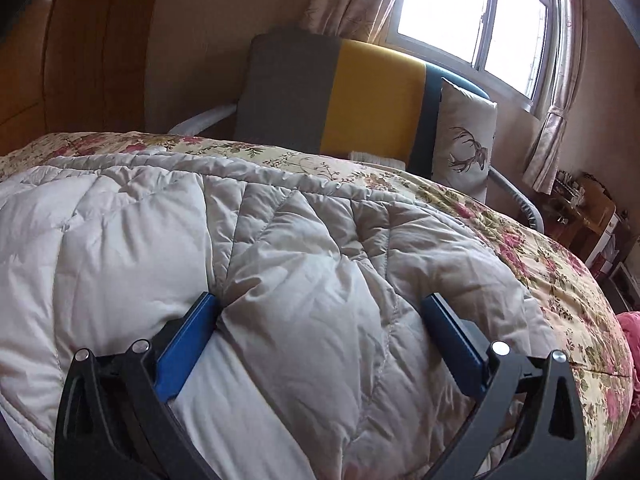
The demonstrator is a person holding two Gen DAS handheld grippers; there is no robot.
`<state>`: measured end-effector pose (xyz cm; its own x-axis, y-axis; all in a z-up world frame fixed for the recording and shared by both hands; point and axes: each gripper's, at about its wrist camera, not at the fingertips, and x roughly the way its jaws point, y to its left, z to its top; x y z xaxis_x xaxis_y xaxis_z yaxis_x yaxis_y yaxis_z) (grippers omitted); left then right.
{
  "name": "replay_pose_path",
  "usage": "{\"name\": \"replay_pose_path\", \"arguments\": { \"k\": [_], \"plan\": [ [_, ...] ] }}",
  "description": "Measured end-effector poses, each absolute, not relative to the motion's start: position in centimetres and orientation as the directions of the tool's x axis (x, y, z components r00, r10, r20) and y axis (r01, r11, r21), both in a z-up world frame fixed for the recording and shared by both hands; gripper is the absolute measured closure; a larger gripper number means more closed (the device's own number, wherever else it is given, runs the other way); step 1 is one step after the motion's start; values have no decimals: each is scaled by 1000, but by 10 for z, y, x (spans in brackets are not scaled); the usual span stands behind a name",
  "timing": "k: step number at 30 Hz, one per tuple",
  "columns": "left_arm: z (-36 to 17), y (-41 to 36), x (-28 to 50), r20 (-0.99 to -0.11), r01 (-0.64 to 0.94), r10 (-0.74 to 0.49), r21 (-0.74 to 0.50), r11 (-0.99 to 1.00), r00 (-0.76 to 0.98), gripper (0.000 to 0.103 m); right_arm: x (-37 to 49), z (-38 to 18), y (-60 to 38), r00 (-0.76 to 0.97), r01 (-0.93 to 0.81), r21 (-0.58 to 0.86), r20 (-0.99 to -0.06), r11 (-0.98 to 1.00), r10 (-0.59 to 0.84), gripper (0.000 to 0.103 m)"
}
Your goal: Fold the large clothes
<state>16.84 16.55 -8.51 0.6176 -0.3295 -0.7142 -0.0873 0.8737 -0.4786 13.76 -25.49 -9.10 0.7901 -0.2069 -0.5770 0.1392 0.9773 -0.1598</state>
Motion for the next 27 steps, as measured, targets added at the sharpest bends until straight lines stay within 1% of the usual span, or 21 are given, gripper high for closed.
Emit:
{"name": "replay_pose_path", "arguments": {
  "k": [3,8,10,12,14,15,17,18,19,20,21,22,25,27],
  "plan": [
    [-95,171,161,-690,-71,-414,-557,828,594,4,135,-91,-254,791,139,-159,-576,977,-207,2],
    [-98,163,153,-663,12,-504,-599,801,554,4,134,-91,-255,791,137,-149,-578,979,-199,2],
    [-101,160,152,-614,30,-585,-676,736,530,6,134,-91,-255,791,137,-150,-578,979,-200,2],
    [-107,160,154,-535,25,-667,-770,638,519,6,134,-91,-255,791,137,-150,-578,979,-200,2],
    [-115,166,159,-495,-28,-682,-819,573,538,6,134,-91,-255,791,137,-150,-578,979,-199,2],
    [-120,172,161,-454,-56,-697,-856,514,555,6,134,-91,-255,791,137,-150,-579,979,-199,2],
    [-121,176,166,-417,-80,-708,-886,457,569,6,134,-91,-255,791,137,-150,-578,979,-199,2],
    [-120,173,168,-408,-76,-714,-891,448,568,17,134,-91,-255,791,137,-150,-578,979,-200,2],
    [-116,169,171,-421,-77,-708,-883,463,568,25,134,-91,-255,791,137,-150,-578,979,-200,2],
    [-111,161,174,-446,-72,-696,-865,496,563,36,134,-91,-255,790,139,-150,-579,979,-201,2],
    [-105,150,175,-486,-56,-671,-830,555,560,36,134,-90,-255,790,140,-150,-579,979,-202,2],
    [-101,144,175,-507,-43,-648,-805,592,568,39,134,-90,-255,790,142,-150,-579,979,-203,2],
    [-100,136,177,-508,-30,-637,-794,607,579,50,133,-90,-256,789,149,-147,-578,978,-208,2],
    [-102,140,177,-521,-54,-622,-789,611,585,62,135,-89,-256,785,151,-143,-585,978,-206,2]
  ]
}}
